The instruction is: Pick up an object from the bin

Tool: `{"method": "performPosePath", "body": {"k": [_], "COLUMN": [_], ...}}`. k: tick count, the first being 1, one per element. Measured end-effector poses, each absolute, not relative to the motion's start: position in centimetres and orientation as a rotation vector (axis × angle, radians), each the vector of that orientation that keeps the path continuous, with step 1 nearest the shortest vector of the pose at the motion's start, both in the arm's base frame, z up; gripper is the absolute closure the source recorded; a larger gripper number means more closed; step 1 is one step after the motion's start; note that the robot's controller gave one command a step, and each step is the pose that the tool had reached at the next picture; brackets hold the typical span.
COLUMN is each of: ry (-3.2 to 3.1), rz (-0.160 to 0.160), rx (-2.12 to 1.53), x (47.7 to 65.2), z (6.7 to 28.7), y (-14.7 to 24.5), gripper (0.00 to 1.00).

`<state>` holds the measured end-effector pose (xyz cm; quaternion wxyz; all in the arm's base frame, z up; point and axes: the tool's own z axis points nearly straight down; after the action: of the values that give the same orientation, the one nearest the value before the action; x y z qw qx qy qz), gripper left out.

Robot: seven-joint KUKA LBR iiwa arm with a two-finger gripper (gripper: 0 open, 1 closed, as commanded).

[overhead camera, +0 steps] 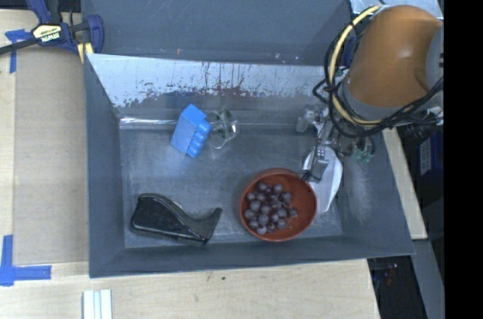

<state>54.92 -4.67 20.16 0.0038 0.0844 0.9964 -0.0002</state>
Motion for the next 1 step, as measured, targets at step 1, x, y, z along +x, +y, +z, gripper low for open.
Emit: {"method": "performPosePath", "body": {"k": [1], "ry": [3.112], "rz": [-0.004], "rx": [0.084], "x": [49.29], "z": [27.64], "y": [-7.74], "gripper": [0.0]}}
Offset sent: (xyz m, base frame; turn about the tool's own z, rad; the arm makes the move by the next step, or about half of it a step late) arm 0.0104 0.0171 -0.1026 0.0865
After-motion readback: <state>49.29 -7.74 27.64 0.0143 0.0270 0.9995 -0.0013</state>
